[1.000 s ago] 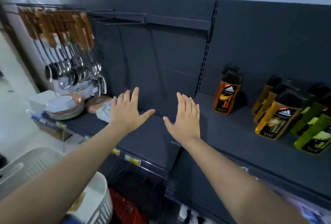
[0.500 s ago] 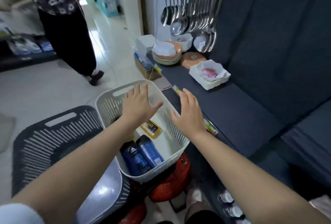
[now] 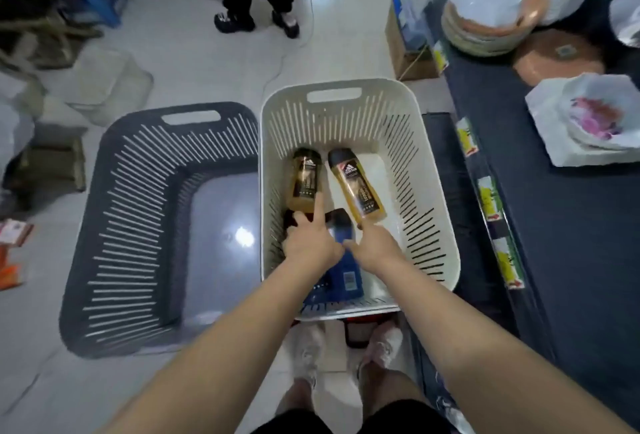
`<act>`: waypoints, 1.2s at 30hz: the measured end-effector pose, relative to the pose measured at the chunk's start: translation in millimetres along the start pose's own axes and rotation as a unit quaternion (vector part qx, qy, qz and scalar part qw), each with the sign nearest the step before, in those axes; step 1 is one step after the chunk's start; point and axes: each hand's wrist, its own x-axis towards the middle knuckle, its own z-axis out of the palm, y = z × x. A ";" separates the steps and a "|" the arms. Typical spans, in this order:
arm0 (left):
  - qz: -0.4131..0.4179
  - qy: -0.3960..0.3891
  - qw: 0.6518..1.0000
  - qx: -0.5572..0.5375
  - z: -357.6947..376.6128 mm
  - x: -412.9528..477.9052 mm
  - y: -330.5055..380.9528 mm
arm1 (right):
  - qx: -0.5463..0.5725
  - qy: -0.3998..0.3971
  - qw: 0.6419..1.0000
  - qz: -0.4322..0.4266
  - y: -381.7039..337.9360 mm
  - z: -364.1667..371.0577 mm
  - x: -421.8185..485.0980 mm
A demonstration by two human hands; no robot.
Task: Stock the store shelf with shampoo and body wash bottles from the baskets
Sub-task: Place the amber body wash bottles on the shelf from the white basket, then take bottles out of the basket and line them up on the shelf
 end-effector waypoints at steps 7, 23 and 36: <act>-0.096 -0.012 0.995 -0.015 34.0 20.1 5.0 | -0.045 -0.109 0.992 0.052 -0.6 31.0 46.4; -0.131 -0.051 0.987 -0.075 38.5 30.3 2.1 | -0.071 0.051 0.995 0.056 24.7 26.8 68.1; -0.096 -0.147 0.980 -0.092 24.1 18.6 -0.5 | 0.090 -0.075 0.992 0.046 9.0 -4.2 48.4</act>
